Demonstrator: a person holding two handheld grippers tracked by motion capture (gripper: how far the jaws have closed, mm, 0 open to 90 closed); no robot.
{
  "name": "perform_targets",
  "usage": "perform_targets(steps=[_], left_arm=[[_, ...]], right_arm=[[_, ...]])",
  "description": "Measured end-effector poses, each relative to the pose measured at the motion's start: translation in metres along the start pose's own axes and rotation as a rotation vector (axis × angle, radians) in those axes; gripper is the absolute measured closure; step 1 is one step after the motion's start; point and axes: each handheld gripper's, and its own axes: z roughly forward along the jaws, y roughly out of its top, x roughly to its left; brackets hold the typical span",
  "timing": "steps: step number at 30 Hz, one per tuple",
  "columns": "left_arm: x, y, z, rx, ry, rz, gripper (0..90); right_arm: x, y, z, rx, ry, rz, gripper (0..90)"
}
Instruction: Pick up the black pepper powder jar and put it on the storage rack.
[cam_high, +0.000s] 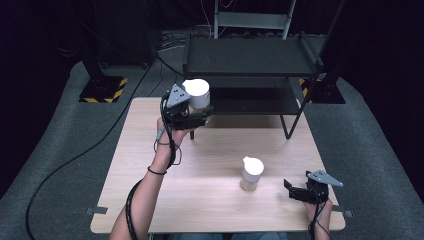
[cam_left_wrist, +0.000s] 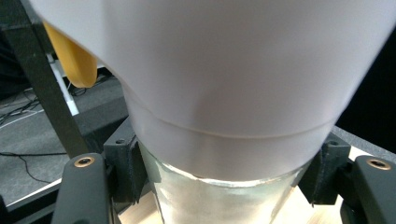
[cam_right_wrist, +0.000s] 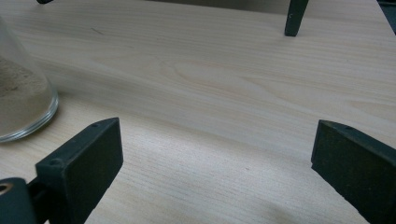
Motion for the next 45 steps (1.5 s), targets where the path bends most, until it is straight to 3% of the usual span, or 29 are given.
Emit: perform_targets(steps=[23, 45], left_arm=[[0.008, 0.024, 0.003, -0.013, -0.009, -0.002, 30.5], [0.007, 0.05, 0.005, -0.032, -0.012, 0.014, 30.5]], right_arm=[[0.001, 0.001, 0.0, 0.005, -0.003, -0.003, 1.5], [0.001, 0.0, 0.0, 0.0, -0.003, -0.001, 1.5]])
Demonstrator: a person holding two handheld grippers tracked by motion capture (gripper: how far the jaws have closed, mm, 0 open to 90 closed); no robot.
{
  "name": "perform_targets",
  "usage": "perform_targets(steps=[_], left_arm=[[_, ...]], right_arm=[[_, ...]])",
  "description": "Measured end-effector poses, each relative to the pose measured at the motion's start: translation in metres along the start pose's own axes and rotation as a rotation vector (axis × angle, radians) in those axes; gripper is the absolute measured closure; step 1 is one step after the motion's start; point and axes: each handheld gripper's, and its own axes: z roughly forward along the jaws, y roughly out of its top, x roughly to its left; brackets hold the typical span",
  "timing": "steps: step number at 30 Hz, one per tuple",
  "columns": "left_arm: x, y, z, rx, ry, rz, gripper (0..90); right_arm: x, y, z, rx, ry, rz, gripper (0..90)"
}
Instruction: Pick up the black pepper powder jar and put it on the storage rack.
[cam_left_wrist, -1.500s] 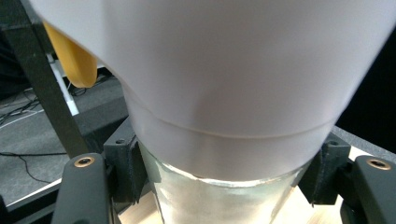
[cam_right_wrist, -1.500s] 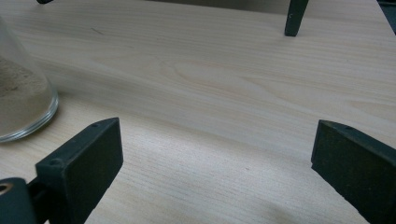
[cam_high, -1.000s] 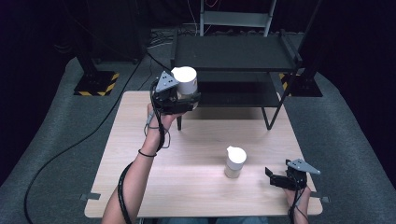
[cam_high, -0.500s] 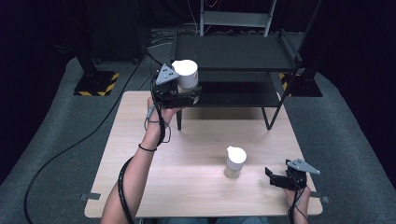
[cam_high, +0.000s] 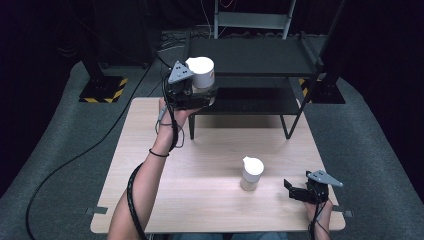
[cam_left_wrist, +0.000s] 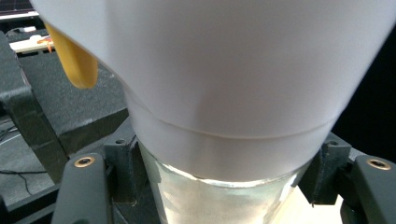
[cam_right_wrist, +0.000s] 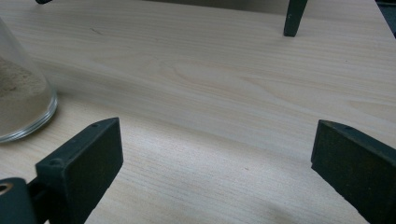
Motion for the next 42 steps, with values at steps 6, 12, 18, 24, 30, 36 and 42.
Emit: perform_targets(steps=[6, 12, 18, 24, 30, 36, 42], left_arm=[[-0.001, 0.007, -0.001, -0.007, -0.003, 0.005, 30.5], [0.0, 0.014, -0.001, -0.014, -0.003, 0.005, 30.5], [-0.001, 0.02, -0.002, -0.018, -0.001, 0.009, 30.5], [-0.001, 0.026, -0.003, -0.026, 0.002, 0.016, 30.5], [-0.001, 0.034, -0.002, -0.027, 0.01, 0.024, 30.5], [-0.001, 0.04, -0.002, -0.032, 0.018, 0.026, 30.5], [0.001, 0.047, 0.001, -0.028, 0.028, 0.03, 30.5]], right_arm=[[0.0, 0.001, 0.0, 0.004, 0.001, 0.001, 1.5], [0.0, 0.0, 0.0, 0.002, 0.001, 0.001, 1.5], [0.0, 0.0, 0.0, 0.003, 0.001, 0.001, 1.5], [0.0, 0.001, 0.0, 0.005, 0.002, 0.001, 1.5], [0.0, 0.001, 0.0, 0.006, 0.001, 0.002, 1.5], [0.0, 0.001, 0.0, 0.006, 0.002, 0.002, 1.6], [-0.001, 0.001, 0.0, 0.007, 0.003, 0.003, 1.6]])
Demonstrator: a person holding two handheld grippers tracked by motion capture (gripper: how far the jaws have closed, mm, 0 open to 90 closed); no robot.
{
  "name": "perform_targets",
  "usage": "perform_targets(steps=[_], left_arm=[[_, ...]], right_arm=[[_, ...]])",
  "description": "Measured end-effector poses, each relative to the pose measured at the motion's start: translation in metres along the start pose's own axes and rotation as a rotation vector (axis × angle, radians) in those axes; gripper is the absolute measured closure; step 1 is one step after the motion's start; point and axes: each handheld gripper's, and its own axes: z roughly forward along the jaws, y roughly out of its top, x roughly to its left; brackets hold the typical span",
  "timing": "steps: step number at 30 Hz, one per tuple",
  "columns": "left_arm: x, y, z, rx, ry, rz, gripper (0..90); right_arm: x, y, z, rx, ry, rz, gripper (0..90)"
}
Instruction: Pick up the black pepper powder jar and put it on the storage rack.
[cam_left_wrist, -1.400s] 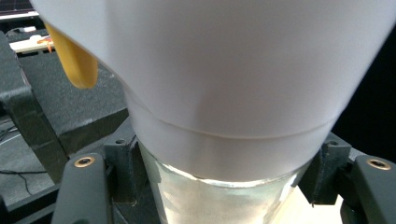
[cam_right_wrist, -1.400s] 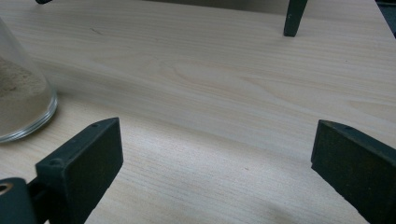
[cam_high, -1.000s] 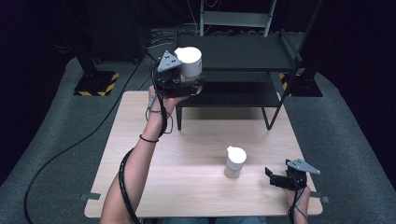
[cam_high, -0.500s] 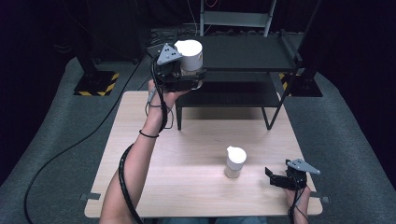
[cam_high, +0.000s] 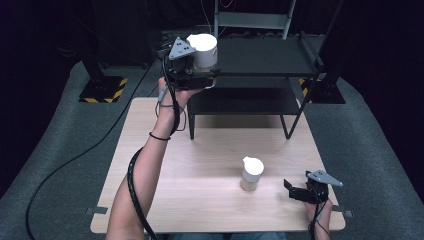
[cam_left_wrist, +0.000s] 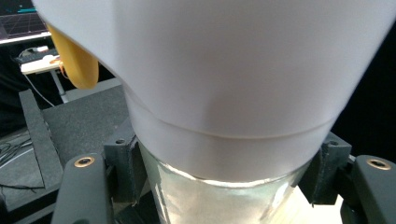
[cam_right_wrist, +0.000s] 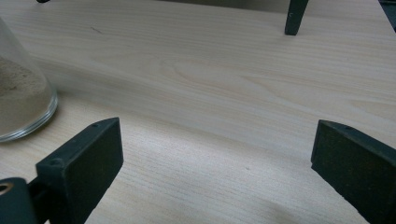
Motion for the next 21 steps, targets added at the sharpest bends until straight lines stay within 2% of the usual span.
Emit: perform_targets(steps=[10, 21], left_arm=[[0.005, 0.011, 0.008, -0.004, 0.02, -0.012, 30.5], [0.013, 0.019, 0.024, 0.022, 0.053, -0.034, 30.5]], right_arm=[[0.0, 0.0, 0.0, 0.001, 0.0, 0.0, 1.6], [0.0, -0.001, 0.0, -0.006, 0.001, 0.0, 1.6]])
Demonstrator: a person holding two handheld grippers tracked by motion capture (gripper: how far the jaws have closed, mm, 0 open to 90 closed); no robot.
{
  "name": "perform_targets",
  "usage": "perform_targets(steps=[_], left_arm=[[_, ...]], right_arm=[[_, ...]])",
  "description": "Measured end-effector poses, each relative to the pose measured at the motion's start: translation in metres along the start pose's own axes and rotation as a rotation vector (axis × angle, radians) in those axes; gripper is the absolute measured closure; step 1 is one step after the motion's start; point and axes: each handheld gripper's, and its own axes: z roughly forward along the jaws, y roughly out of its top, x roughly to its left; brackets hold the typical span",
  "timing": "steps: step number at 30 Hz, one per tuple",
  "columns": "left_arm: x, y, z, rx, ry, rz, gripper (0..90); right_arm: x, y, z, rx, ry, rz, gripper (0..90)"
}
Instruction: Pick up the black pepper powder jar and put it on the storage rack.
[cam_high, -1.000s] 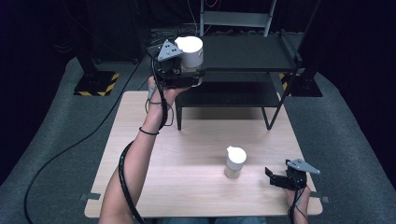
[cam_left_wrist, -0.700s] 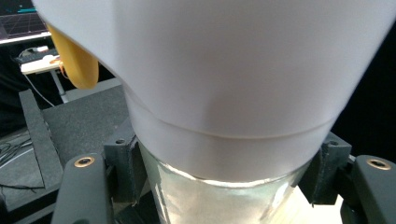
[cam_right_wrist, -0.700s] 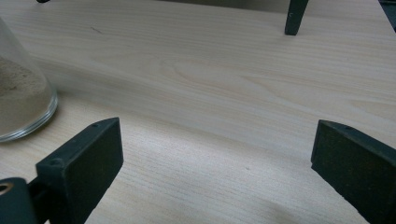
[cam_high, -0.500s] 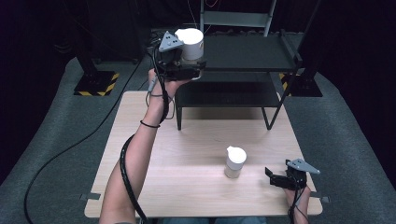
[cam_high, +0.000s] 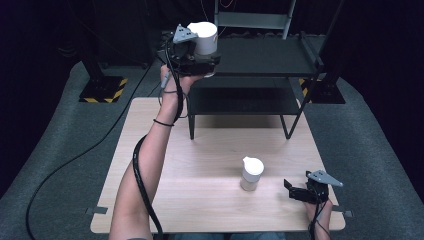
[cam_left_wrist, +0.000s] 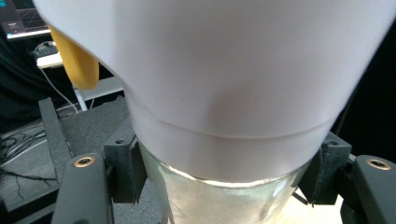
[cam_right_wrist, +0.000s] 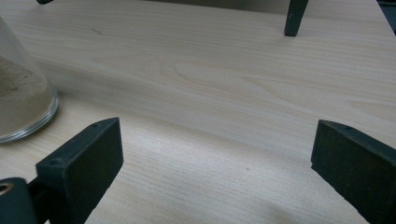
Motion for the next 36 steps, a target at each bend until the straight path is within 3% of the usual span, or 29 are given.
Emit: perform_targets(steps=[18, 30, 36], left_arm=[[0.01, 0.011, 0.028, 0.055, 0.057, -0.035, 30.4], [0.015, 0.015, 0.042, 0.091, 0.073, -0.049, 30.4], [0.02, 0.013, 0.043, 0.089, 0.061, -0.06, 30.4]], right_arm=[[0.0, -0.001, 0.0, -0.006, 0.0, -0.002, 1.6], [-0.001, -0.001, -0.001, -0.007, 0.002, -0.002, 1.6], [0.0, -0.001, -0.001, -0.008, 0.001, -0.003, 1.6]])
